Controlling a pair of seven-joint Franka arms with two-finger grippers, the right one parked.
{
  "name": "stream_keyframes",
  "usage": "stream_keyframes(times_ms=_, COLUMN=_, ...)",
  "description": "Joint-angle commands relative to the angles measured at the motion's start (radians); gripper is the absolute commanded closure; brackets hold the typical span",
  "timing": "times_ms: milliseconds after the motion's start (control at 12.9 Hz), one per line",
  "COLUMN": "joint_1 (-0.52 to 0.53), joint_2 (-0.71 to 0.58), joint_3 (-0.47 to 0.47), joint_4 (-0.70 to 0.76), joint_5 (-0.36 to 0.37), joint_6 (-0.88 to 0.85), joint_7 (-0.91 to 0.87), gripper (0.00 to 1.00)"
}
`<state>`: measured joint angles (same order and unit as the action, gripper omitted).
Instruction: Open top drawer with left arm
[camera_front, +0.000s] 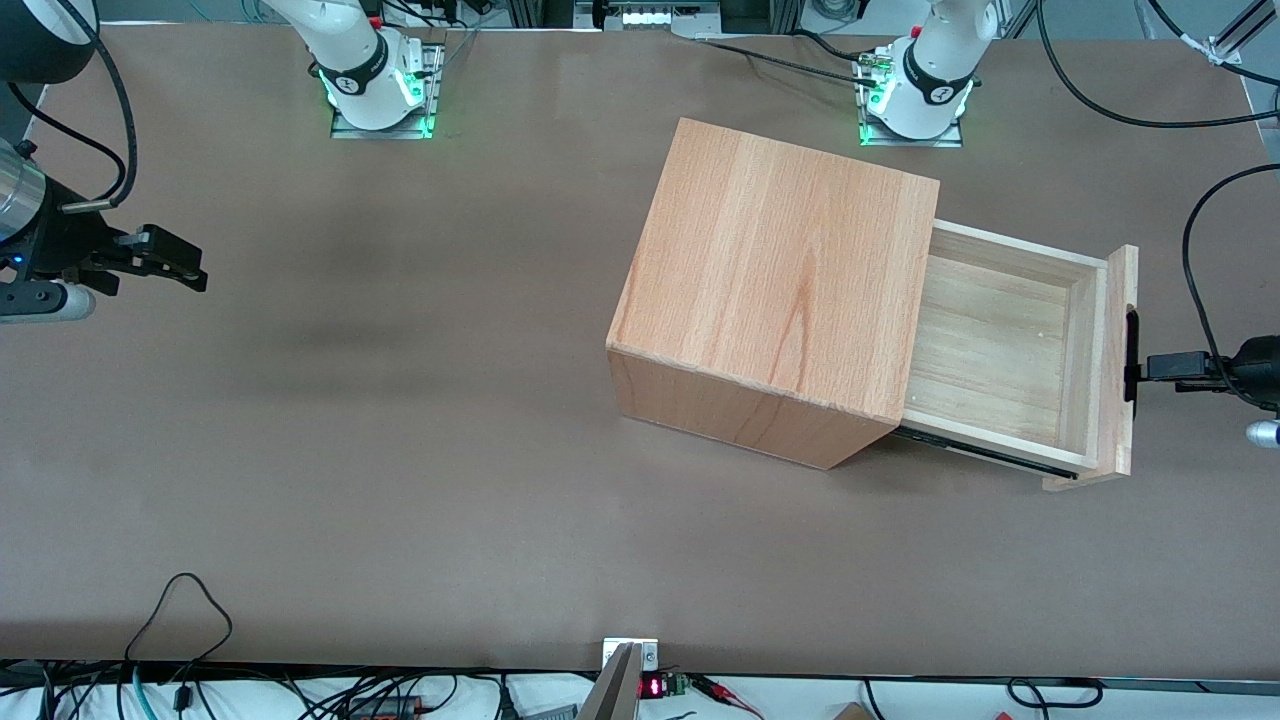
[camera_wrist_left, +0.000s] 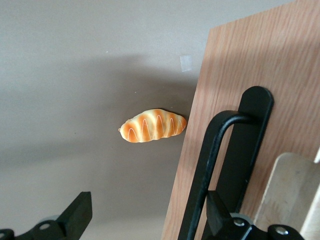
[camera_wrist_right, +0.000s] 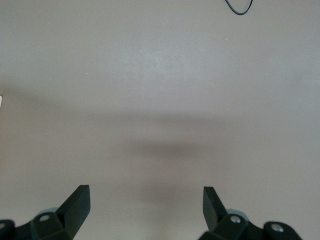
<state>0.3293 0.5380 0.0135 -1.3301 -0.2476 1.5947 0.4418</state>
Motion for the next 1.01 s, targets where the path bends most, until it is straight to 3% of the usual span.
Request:
stream_keyframes(times_ms=0, joint_1=0.016, joint_2=-0.032, joint_3=0.003, joint_4=0.015, joint_5=0.001, joint_6=-0.025, joint_7=0.029, gripper=0.00)
stream_keyframes(times_ms=777, joint_1=-0.004, joint_2=-0.087, joint_3=0.000, joint_4=0.141, joint_5=0.018, joint_6=-0.130, joint_7=0.018, gripper=0.00)
stream_keyframes(times_ms=932, joint_1=-0.038, joint_2=-0.119, joint_3=-0.001, joint_4=0.143, joint_5=0.054, joint_6=-0.141, joint_7=0.002, gripper=0.00)
